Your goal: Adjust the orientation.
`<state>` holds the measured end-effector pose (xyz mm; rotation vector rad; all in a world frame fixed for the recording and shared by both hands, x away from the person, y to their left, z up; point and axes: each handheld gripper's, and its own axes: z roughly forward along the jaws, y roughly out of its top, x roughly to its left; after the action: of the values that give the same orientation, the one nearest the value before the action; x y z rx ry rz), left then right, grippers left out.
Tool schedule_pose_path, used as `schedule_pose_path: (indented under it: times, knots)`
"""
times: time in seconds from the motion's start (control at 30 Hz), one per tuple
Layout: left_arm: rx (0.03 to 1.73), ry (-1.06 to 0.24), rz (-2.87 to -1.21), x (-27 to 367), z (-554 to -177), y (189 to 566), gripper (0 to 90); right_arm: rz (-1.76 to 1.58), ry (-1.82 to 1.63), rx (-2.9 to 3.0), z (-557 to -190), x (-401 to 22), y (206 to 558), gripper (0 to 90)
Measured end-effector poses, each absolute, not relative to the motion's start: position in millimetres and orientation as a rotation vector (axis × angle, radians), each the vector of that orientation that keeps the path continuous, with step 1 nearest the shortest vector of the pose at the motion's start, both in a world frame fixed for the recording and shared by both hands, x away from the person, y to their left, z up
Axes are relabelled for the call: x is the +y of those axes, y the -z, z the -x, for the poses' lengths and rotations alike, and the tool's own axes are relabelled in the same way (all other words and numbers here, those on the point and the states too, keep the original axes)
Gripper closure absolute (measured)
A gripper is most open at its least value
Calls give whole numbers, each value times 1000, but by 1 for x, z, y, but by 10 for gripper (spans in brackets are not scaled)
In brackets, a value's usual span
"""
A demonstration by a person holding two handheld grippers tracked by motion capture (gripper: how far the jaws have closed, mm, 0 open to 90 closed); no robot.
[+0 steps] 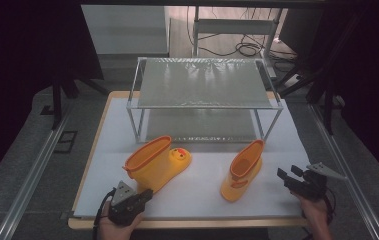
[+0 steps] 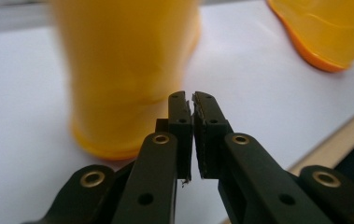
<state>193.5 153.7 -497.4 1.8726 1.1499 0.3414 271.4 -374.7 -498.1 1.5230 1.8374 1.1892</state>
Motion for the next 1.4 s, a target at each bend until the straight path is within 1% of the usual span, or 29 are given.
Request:
schedule_pose_path:
  times: [0.2, 0.5, 0.83, 0.93, 1.03, 1.23, 1.4]
  knots:
    - [1055, -281, -1934, 127, -198, 496, 816, -1527, -1187, 1841, -272, -375, 499, 370]
    - [973, -166, -2004, 99, -215, 491, 668, -1530, -1183, 1844, -273, -377, 501, 369]
    - [954, -105, -2037, 87, -225, 491, 632, -1543, -1169, 1854, -272, -379, 503, 366]
    - [939, -70, -2071, 82, -230, 487, 572, -1546, -1173, 1844, -271, -380, 503, 366]
    - [933, -57, -2075, 80, -232, 485, 536, -1541, -1173, 1845, -271, -380, 501, 365]
    - [907, 4, -2138, 74, -239, 478, 510, -1549, -1171, 1850, -271, -381, 504, 365]
    - [880, 62, -2199, 65, -244, 464, 502, -1548, -1168, 1848, -271, -381, 503, 365]
